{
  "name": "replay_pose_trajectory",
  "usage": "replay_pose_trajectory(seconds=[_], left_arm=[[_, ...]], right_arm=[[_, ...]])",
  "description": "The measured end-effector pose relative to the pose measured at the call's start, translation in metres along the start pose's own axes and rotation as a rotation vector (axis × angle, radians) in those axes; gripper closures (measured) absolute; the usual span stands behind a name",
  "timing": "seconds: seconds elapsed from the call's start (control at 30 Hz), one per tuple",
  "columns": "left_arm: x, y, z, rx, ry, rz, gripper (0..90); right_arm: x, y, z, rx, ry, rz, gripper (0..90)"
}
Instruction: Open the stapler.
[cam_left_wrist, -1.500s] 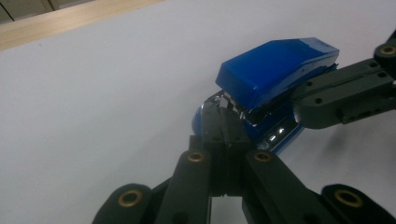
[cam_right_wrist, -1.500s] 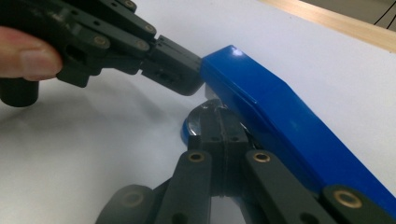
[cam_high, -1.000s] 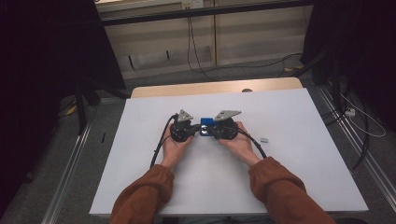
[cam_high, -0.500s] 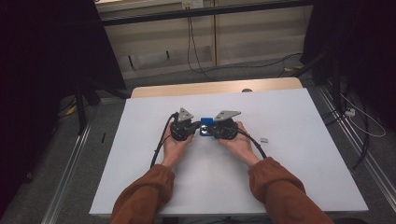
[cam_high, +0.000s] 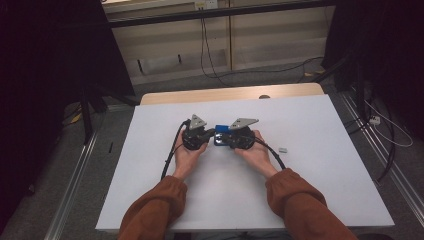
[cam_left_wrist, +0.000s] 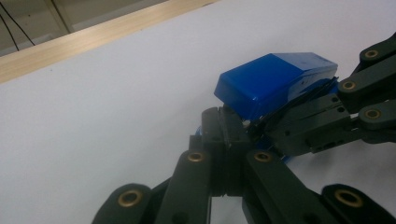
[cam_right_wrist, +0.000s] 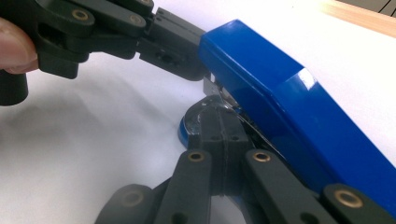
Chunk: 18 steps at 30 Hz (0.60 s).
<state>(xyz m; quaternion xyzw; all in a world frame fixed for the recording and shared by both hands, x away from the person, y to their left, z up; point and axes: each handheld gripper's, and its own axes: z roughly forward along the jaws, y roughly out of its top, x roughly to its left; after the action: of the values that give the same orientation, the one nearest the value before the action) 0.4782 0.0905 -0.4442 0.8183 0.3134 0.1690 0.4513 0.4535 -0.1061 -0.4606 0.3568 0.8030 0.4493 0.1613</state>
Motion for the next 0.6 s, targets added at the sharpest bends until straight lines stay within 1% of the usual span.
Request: replay_pose_trajectory(seconds=[0.07, 0.13, 0.3, 0.4, 0.57, 0.6], left_arm=[[0.0005, 0.0001, -0.0002, -0.003, -0.005, -0.008, 90.0], [0.0016, 0.0, -0.0004, -0.003, -0.015, -0.026, 90.0], [0.001, 0.0022, -0.0021, -0.019, -0.021, -0.032, 90.0], [0.0002, 0.0053, -0.0041, -0.033, -0.025, -0.034, 90.0], [-0.0009, 0.0058, -0.0046, -0.042, -0.026, -0.043, 90.0], [-0.0007, 0.0065, -0.0051, -0.043, -0.033, -0.045, 90.0]], right_arm=[[0.0001, 0.0, 0.0, 0.0, 0.0, 0.0, 90.0], [0.0001, 0.0002, 0.0001, 0.001, -0.002, -0.006, 90.0], [0.0011, 0.0008, -0.0002, 0.006, -0.015, -0.016, 90.0], [0.0003, 0.0005, -0.0009, 0.008, -0.016, -0.009, 90.0], [0.0001, 0.0006, -0.001, 0.009, -0.014, -0.002, 90.0], [-0.0003, 0.0004, -0.001, 0.008, -0.013, 0.002, 90.0]])
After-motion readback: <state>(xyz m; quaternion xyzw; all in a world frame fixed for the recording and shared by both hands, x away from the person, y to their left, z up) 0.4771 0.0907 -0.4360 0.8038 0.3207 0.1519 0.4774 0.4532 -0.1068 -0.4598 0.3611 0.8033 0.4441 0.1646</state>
